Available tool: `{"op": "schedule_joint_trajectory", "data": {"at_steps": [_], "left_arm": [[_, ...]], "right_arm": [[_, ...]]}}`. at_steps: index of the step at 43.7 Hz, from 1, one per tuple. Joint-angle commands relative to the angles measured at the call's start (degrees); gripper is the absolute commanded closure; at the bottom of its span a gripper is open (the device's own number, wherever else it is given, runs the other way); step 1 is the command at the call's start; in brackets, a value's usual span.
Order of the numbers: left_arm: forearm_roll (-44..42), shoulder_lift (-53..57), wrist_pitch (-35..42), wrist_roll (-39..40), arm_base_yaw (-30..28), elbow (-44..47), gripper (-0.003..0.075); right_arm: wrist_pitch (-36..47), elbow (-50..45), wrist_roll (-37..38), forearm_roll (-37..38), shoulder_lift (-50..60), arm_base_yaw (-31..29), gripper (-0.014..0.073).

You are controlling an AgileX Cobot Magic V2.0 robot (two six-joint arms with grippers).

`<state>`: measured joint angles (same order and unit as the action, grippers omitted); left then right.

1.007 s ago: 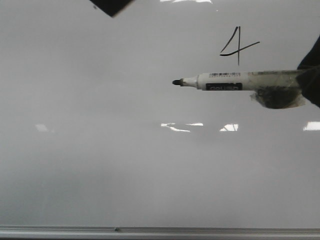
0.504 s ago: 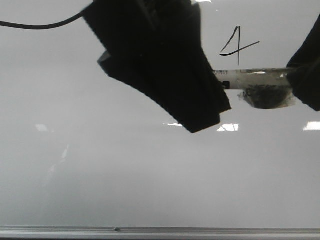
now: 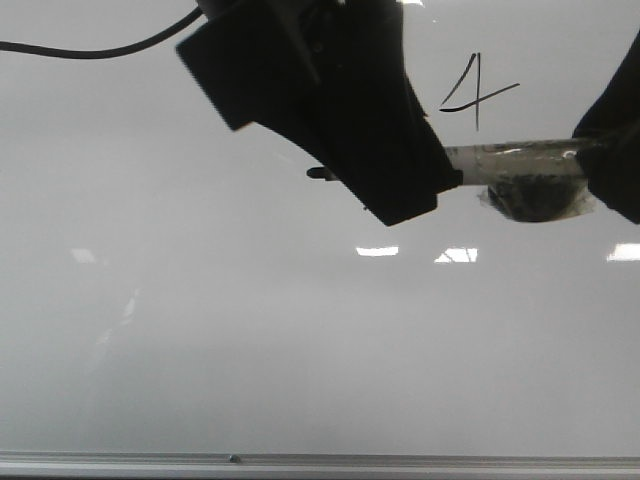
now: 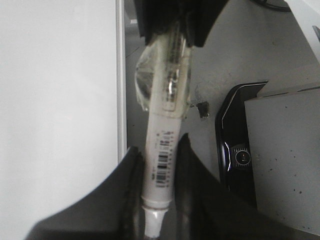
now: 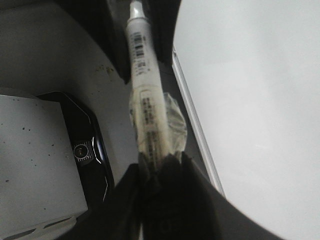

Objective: Write number 4 on whiteboard

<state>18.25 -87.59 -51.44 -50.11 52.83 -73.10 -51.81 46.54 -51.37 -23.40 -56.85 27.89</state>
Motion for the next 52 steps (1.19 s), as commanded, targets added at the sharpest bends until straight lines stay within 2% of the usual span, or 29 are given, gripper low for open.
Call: {"op": "schedule_joint_trajectory", "data": {"at_steps": [1,9,11,14,18,21,28,31,38,52], "left_arm": [[1.89,1.70,3.47,1.37,0.15,-1.83,0.0741],[0.84,2.06,3.36,1.47,0.15,-1.83,0.0741],[-0.90,2.50,3.36,2.32,0.15,-1.83,0.0741],[-4.93,3.51,3.36,6.76,0.15,-2.05,0.0741],[-13.31,5.84,3.36,16.01,0.15,-2.05,0.0741],[-21.92,7.83,3.36,25.88,0.05,-2.05,0.0741],[-38.64,13.09,0.52,51.29,-2.05,-2.05,0.0741],[-41.82,15.29,-2.46,57.77,-4.05,-2.05,0.0741],[-42.62,21.97,-2.03,61.93,-11.45,2.78,0.0740],[-42.39,31.75,15.65,72.20,-33.41,20.58,0.0741]], "right_arm": [[1.72,1.96,0.23,-2.24,0.94,0.07,0.0525],[2.12,1.96,0.29,-1.22,1.45,-1.09,0.0089],[1.98,1.96,0.53,-1.07,2.32,-2.32,-0.0001],[1.70,1.96,2.03,-1.07,4.23,-4.83,-0.0069],[2.44,1.96,6.29,-1.07,7.31,-9.30,-0.0050],[3.02,1.96,9.11,-1.07,9.29,-12.66,-0.0038],[3.19,1.85,9.98,-1.07,11.34,-18.00,-0.0036],[3.19,1.85,9.98,-1.07,11.34,-18.81,-0.0036],[3.19,1.85,9.98,-1.07,11.34,-18.83,-0.0036],[3.19,1.85,9.98,-1.07,11.34,-18.83,-0.0036]]}}
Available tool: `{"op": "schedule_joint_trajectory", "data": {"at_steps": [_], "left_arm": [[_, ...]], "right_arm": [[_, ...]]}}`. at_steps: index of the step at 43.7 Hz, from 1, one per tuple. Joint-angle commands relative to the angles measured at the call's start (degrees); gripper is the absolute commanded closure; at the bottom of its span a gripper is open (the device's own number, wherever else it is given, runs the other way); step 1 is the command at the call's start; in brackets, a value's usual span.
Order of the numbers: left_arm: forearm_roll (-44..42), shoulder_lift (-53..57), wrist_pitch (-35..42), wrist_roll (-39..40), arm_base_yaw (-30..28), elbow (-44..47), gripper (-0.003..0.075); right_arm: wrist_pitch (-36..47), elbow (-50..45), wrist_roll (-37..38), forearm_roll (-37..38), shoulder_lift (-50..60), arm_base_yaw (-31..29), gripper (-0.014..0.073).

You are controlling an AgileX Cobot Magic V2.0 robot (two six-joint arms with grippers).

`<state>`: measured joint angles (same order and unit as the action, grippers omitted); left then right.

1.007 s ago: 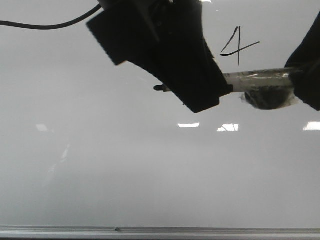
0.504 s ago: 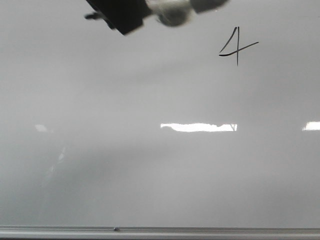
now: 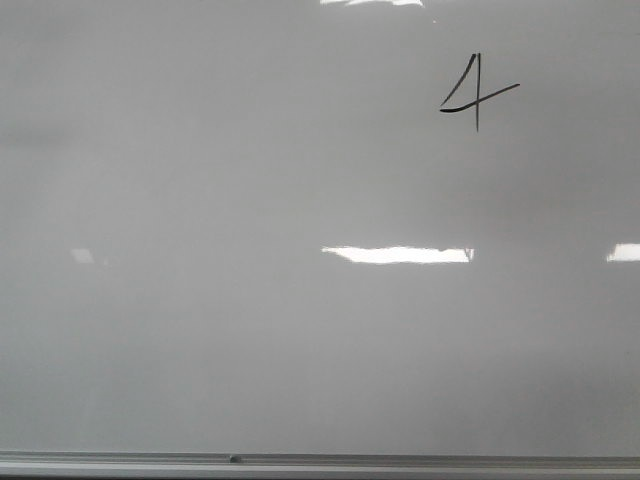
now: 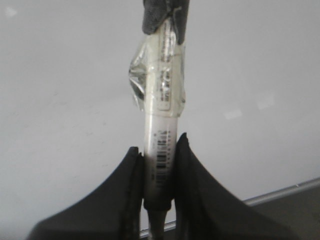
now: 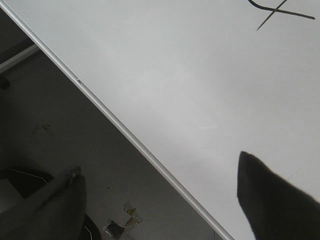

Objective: Write number 4 on whiteboard

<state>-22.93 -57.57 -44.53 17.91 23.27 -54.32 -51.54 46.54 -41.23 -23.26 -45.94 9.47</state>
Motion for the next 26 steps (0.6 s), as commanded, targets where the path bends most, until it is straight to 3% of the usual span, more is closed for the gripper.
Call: {"op": "schedule_joint_trajectory", "data": {"at_steps": [1,7,15,26], "left_arm": [[-0.89,1.99,10.49,4.98,-5.57,3.29,0.0741],[4.46,1.55,25.85,6.95,-11.02,10.12,0.0741],[4.73,-1.84,44.53,6.95,-11.30,16.14,0.0741],[2.99,-10.42,54.99,6.95,-14.66,16.67,0.0740]], "right_arm": [[2.92,1.85,-0.15,-1.21,0.43,-0.41,-0.0036],[3.05,1.79,-0.15,-1.21,0.43,-0.41,-0.0036],[2.97,1.79,-0.15,-1.21,0.43,-0.41,-0.0036],[2.97,1.79,-0.15,-1.21,0.43,-0.41,-0.0036]]}}
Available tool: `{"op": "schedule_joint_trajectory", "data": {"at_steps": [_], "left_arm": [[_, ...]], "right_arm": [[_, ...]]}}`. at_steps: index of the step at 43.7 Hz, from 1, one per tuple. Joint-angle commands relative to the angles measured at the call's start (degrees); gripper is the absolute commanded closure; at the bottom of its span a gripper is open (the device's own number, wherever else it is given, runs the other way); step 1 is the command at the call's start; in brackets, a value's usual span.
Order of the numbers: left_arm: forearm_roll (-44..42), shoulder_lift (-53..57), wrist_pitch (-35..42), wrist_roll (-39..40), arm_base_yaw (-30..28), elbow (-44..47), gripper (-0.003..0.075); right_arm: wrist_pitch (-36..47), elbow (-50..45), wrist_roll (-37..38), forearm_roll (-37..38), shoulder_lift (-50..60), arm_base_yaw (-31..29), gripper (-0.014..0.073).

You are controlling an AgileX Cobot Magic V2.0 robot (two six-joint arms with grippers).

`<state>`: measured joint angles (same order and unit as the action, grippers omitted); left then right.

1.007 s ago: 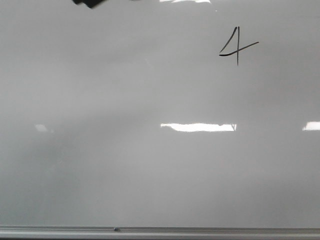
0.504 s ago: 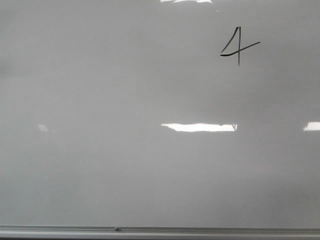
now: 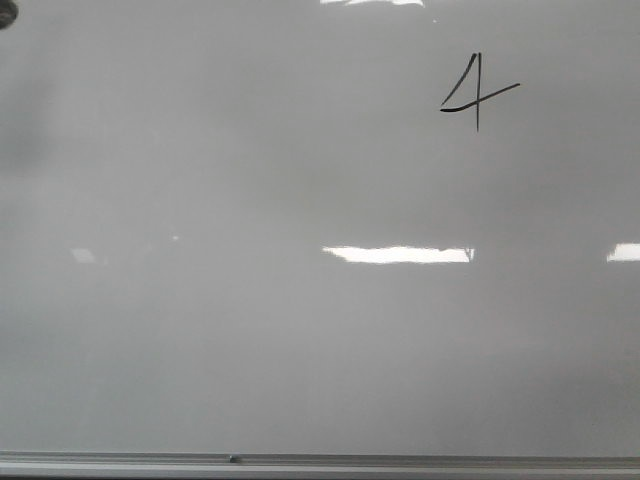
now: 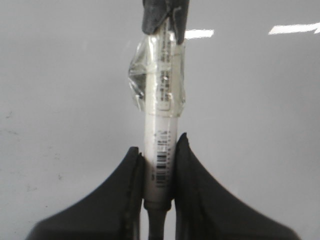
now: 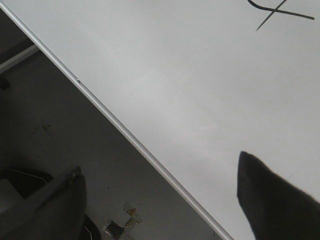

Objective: Write number 4 on whiteboard

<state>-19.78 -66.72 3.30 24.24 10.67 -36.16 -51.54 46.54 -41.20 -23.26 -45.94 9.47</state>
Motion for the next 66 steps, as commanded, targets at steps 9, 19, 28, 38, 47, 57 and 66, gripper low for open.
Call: {"op": "schedule_joint_trajectory", "data": {"at_steps": [9,19,28,38,47,57,66], "left_arm": [[1.04,-7.34,14.93,0.62,-5.57,-1.50,0.0740],[0.91,-13.59,23.81,0.62,-6.25,-1.50,0.0740],[1.01,-17.43,23.91,0.62,-6.38,-3.78,0.0730],[0.91,-18.26,23.52,0.52,-6.38,-4.37,0.0478],[-2.45,-15.74,20.79,0.52,-6.38,-4.50,0.0363],[-4.71,-2.53,4.81,0.64,-4.14,-4.50,0.0364],[-4.69,10.32,-13.73,0.39,3.65,-4.81,0.0364]], "right_arm": [[2.81,1.79,-0.19,-1.21,0.43,-0.41,-0.0036],[1.10,1.79,-0.19,-1.21,0.43,-0.41,-0.0036],[1.16,1.79,-0.19,-1.21,0.43,-0.41,-0.0036],[1.21,1.79,-0.19,-1.21,0.43,-0.41,-0.0036],[1.70,1.79,1.68,-1.21,0.53,-0.57,-0.0036],[0.01,3.95,18.63,7.53,0.68,-0.57,-0.0036],[-8.30,10.17,34.75,19.53,0.88,-0.57,-0.0036]]}}
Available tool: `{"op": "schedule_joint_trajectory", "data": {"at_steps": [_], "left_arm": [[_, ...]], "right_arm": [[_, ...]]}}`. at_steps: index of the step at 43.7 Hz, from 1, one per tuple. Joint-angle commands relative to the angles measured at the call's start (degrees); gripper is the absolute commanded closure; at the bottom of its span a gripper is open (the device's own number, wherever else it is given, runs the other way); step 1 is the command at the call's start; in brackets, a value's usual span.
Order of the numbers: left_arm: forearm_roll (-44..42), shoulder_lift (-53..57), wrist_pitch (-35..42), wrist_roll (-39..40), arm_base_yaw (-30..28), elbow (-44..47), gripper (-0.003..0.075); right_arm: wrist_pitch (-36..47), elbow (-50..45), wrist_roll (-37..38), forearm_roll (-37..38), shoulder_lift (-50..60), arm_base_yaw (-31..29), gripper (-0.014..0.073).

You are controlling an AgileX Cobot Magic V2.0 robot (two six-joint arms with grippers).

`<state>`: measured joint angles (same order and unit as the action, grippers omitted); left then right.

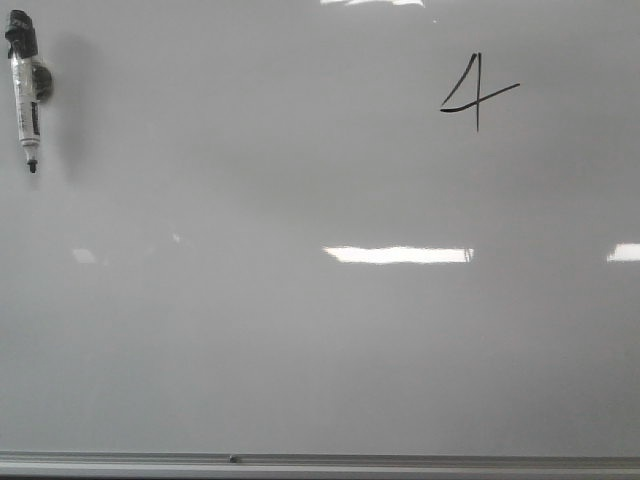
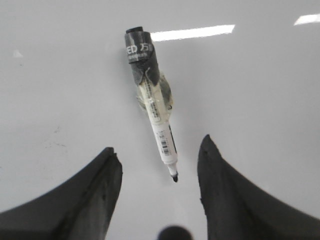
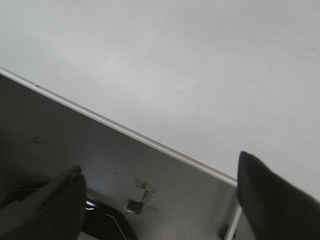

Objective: Write number 4 on whiteboard

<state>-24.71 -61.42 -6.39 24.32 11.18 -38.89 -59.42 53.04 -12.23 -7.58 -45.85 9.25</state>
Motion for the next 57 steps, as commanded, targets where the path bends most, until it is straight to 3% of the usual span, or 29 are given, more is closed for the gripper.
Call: {"op": "schedule_joint_trajectory", "data": {"at_steps": [1,10,13,23,32,35,38,46,51,57], "left_arm": [[0.24,6.06,-6.24,0.30,4.25,-2.31,0.0364],[4.24,12.05,-34.74,0.30,15.36,-8.99,0.0364],[6.38,13.74,-39.61,-0.80,19.07,-11.15,0.0364],[10.36,22.28,-39.90,-3.92,28.91,-11.61,0.0364],[10.77,25.91,-37.04,-4.04,32.99,-11.61,0.0370],[10.66,25.94,-36.79,-4.04,33.21,-11.61,0.0411],[10.66,25.83,-36.67,-4.04,33.21,-11.61,0.0489],[9.77,25.83,-36.59,-4.04,33.21,-11.61,0.0733],[9.01,25.83,-36.59,-4.04,33.21,-11.61,0.0741],[9.01,25.83,-36.94,-4.04,33.21,-11.61,0.0741]], "right_arm": [[-0.97,4.15,6.66,4.53,0.91,-0.34,-0.0036],[-3.51,4.44,8.25,6.21,5.03,-0.34,-0.0036],[-4.15,4.39,8.25,6.26,7.25,-0.34,-0.0036],[-3.90,3.36,8.25,6.55,15.17,-0.34,-0.0036],[-2.48,0.49,8.13,6.55,20.03,-0.34,-0.0036],[-2.54,0.49,8.13,6.55,20.30,-0.34,-0.0025],[-2.48,0.49,8.13,6.55,20.29,-0.34,0.0048],[-2.54,0.49,8.13,6.55,20.29,-0.34,0.0456],[-2.91,0.49,8.13,6.55,20.29,-0.34,0.0652],[-4.06,0.49,8.13,6.48,20.29,-0.34,0.0665]]}}
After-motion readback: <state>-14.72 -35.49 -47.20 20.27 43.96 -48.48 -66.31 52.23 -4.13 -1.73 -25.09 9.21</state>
